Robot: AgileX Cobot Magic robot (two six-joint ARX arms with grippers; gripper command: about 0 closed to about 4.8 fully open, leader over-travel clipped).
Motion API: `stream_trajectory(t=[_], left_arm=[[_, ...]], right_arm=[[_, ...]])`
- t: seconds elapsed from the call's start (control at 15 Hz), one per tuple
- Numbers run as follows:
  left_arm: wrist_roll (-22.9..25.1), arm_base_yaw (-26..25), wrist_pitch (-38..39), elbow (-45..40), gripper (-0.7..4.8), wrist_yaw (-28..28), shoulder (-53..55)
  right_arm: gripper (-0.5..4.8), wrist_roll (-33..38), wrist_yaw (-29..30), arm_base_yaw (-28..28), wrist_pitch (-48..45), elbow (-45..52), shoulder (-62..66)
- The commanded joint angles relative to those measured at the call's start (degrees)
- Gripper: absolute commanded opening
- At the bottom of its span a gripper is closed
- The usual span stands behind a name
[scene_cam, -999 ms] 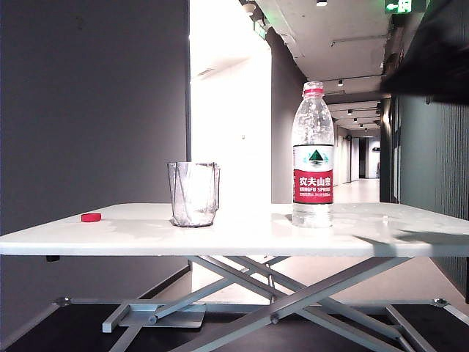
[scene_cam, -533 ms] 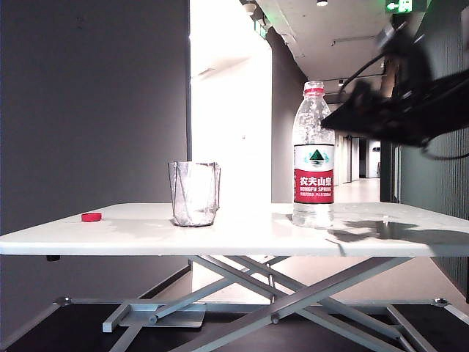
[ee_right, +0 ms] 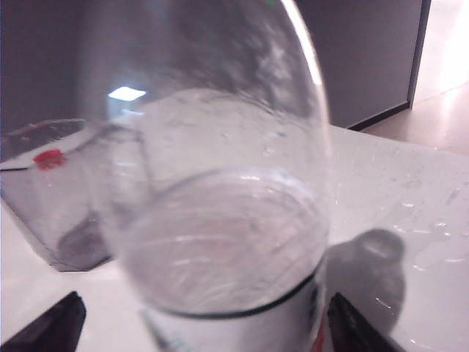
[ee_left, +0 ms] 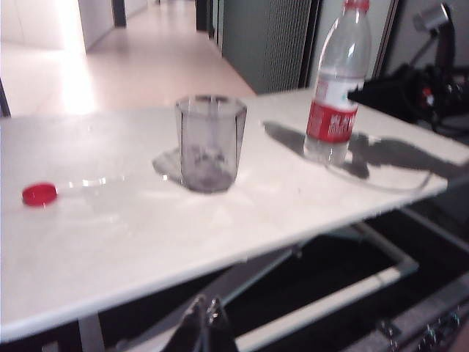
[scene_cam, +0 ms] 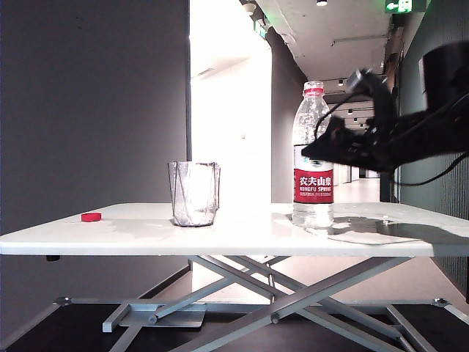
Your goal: Pick up the mineral water bottle on the table and pour water into the mug until it's half full.
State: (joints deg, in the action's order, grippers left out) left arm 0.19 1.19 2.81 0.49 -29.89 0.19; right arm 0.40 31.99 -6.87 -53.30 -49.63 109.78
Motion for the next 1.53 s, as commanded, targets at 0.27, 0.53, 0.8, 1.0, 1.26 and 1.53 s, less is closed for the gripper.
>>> stream_trajectory(t=[0.27, 0.53, 0.8, 1.0, 1.26, 1.53], left_arm=[[1.53, 0.02, 1.53, 0.09, -0.05, -0.09, 0.04], [1.53, 0.02, 1.66, 0.09, -0.05, -0.09, 0.04], [1.57, 0.02, 1.92, 0.09, -0.05, -0.09, 0.04], [1.77, 0.02, 1.92, 0.09, -0.05, -0.09, 0.04], [1.79, 0.02, 2.14, 0.09, -0.05, -0.09, 0.04], [1.97, 0.02, 3.37, 0.09, -0.05, -0.09, 0.04]], right_arm=[[4.79, 0.04, 0.31, -0.61, -1.14, -7.06, 6.21], [4.79, 0.61, -0.39, -1.14, -0.63, -10.08, 8.76], [4.79, 0.20, -2.54, -1.11, -0.52, -10.16, 8.76], [4.79, -0.68, -2.51, -1.11, -0.70, -10.16, 8.76], [4.60, -0.63, -2.49, -1.11, -0.70, -10.16, 8.76], [2.89, -0.66, -2.29, -1.11, -0.72, -10.16, 8.76]])
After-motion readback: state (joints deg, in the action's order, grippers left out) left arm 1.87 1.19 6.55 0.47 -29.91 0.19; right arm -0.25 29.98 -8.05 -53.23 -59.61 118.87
